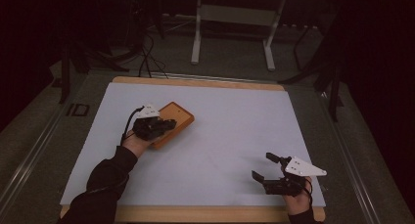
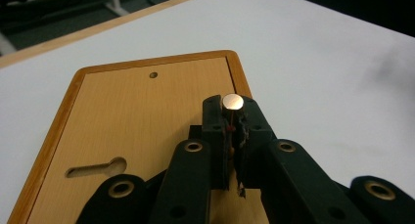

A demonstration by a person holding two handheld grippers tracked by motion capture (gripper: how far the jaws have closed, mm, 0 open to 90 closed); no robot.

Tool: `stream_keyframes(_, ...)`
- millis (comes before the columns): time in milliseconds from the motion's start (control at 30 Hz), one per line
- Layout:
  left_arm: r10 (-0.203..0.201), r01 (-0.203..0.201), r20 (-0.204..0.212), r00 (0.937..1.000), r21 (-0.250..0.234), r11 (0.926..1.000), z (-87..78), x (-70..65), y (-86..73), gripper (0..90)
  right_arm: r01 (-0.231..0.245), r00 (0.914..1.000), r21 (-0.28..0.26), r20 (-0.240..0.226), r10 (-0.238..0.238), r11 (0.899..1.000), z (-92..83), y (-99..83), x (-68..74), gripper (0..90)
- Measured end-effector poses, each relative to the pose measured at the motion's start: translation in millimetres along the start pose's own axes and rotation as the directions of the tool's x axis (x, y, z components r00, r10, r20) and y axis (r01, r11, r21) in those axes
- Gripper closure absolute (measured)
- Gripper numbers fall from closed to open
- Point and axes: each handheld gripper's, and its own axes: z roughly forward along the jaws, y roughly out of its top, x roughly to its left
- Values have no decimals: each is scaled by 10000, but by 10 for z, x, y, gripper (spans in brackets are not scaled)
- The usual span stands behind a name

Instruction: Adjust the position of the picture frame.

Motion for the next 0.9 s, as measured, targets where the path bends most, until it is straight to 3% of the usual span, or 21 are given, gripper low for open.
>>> stream_keyframes(500, 690, -681, 860, 9939, -140, 9976, 389, -546, 311, 847, -4, 10000, -111, 10, 4, 9999, -27, 13, -6, 128)
stream_keyframes(700, 953, -962, 1146, 9888, 19, 9954, 569, -783, 301, 847, 92, 9998, -314, 156, -87, 9995, -60, 26, -8, 129)
stream_keyframes(900, 1022, -1067, 1269, 9866, 293, 9939, 721, -880, 223, 847, 353, 9987, -334, 368, -341, 9988, -81, 34, 4, 127)
